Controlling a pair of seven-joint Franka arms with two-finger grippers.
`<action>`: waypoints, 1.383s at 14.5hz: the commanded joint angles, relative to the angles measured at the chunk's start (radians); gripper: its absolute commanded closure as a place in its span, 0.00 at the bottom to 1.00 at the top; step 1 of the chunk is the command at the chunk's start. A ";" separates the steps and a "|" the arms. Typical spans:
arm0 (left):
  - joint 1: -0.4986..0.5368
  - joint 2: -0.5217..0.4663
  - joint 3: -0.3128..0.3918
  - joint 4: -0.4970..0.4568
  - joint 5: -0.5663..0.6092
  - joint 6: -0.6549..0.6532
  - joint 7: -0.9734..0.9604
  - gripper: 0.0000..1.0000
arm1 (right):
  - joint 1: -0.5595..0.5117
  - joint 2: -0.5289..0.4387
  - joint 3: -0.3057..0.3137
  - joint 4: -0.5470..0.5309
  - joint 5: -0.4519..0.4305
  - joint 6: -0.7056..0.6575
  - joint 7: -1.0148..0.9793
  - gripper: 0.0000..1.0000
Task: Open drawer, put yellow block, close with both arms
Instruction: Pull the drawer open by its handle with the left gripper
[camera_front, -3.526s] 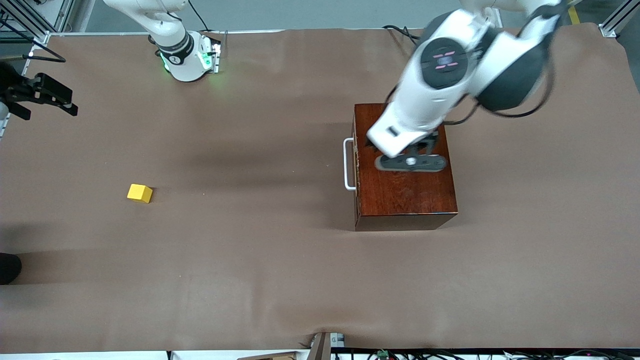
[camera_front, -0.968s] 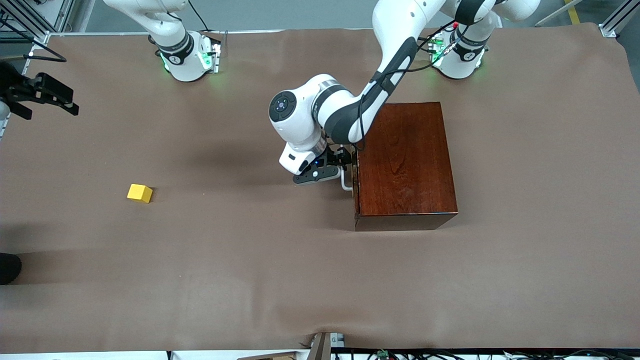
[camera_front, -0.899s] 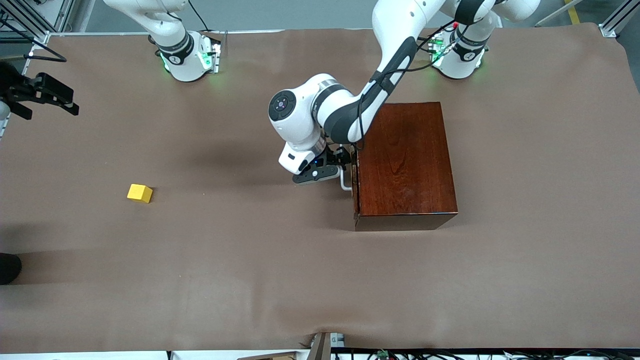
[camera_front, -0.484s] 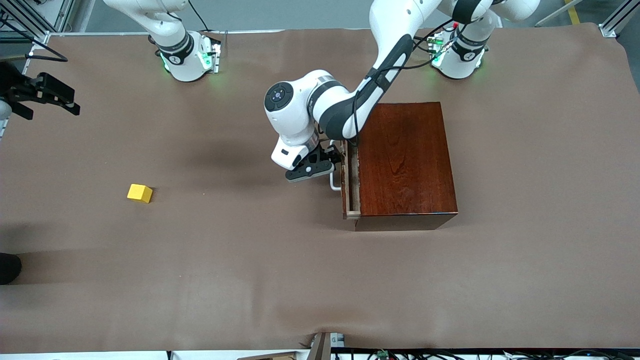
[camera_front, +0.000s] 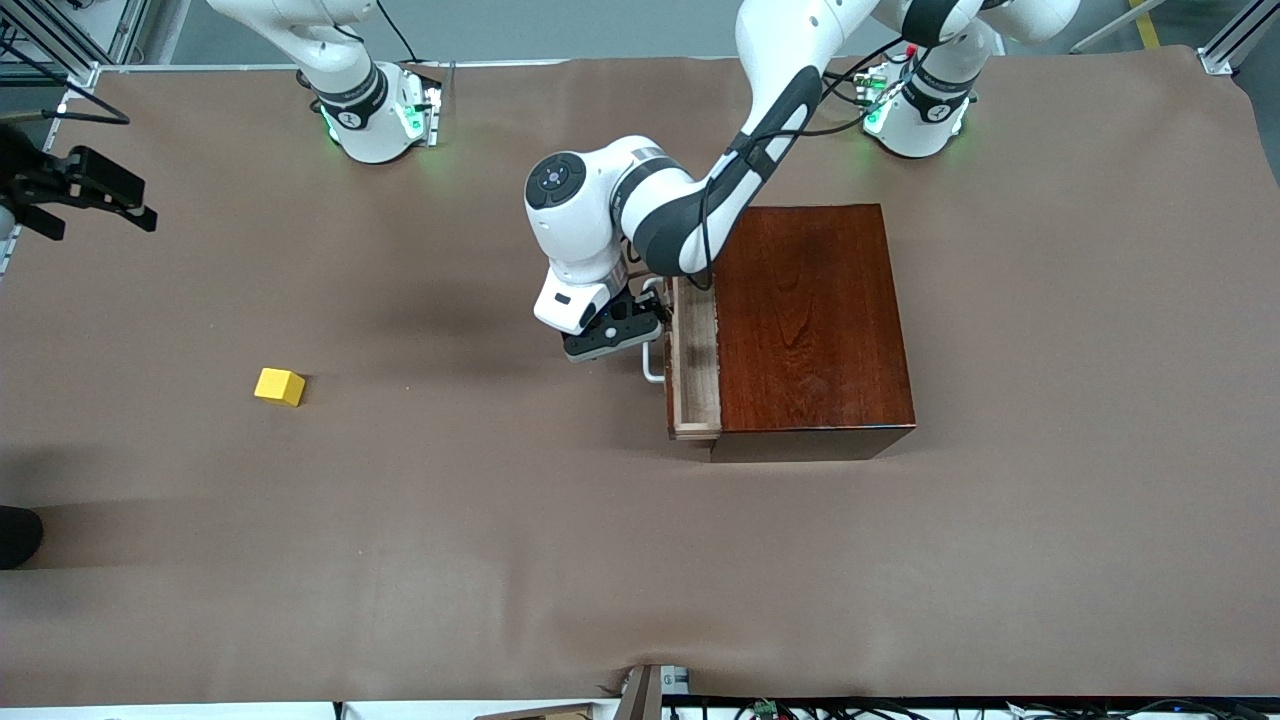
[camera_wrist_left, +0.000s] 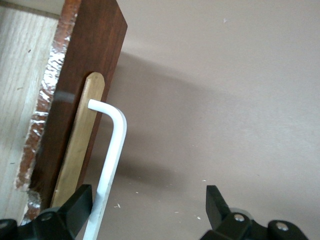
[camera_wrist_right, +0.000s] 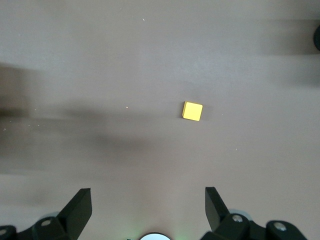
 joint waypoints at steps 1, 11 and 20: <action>-0.016 0.017 0.001 0.028 0.011 0.018 -0.043 0.00 | -0.017 0.013 0.009 0.019 0.019 -0.005 0.009 0.00; -0.030 0.046 -0.002 0.071 0.009 0.064 -0.109 0.00 | -0.035 0.033 0.009 0.025 0.017 0.005 -0.001 0.00; -0.046 0.077 0.001 0.111 0.009 0.067 -0.133 0.00 | -0.040 0.067 0.008 0.025 -0.001 0.037 -0.006 0.00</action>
